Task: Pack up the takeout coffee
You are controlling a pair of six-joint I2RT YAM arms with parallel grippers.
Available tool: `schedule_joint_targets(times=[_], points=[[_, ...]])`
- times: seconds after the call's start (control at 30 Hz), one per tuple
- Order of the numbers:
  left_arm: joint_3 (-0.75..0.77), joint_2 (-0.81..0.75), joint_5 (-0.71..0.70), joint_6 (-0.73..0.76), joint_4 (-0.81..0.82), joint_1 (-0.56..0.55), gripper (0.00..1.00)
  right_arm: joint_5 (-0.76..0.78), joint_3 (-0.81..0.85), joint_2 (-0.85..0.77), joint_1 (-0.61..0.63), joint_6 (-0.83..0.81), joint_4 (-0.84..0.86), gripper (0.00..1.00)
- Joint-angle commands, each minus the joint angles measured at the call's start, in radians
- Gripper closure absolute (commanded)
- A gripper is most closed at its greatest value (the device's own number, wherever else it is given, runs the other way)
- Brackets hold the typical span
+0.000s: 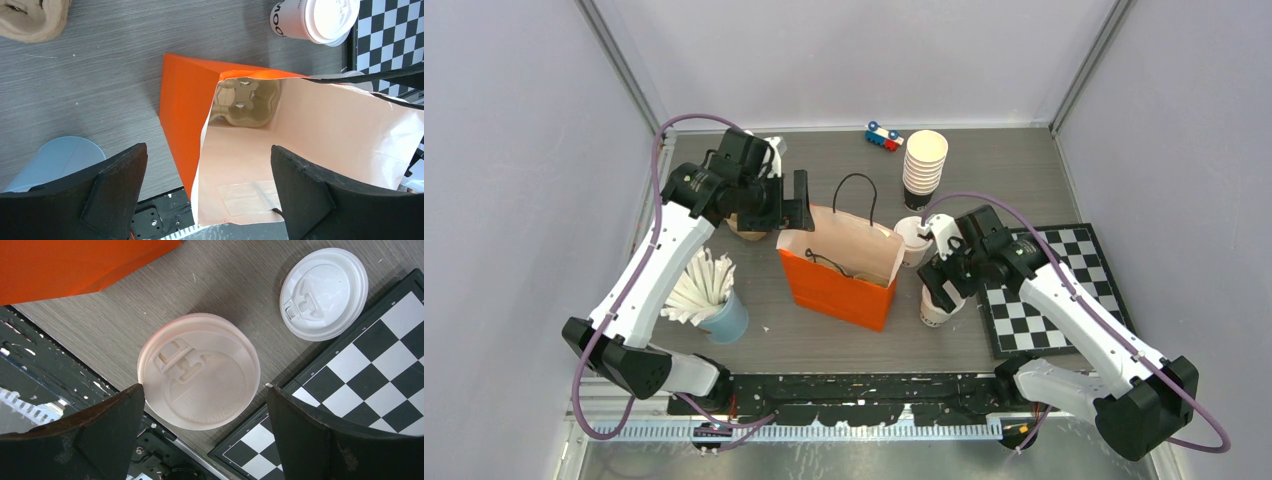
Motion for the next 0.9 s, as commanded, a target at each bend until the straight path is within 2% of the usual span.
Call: schedule_joint_targets(times=[0.0,0.23,0.87], points=[[-0.012,-0.032,0.004,0.011,0.030,0.004,0.05,-0.017,0.035,-0.010,-0.004,0.003,-0.006,0.04],[-0.014,-0.032,0.003,0.011,0.033,0.004,0.05,0.018,0.015,-0.007,-0.003,0.005,0.027,0.05],[-0.016,-0.028,0.006,0.011,0.038,0.005,0.05,-0.024,-0.040,-0.011,-0.002,0.000,0.051,0.09]])
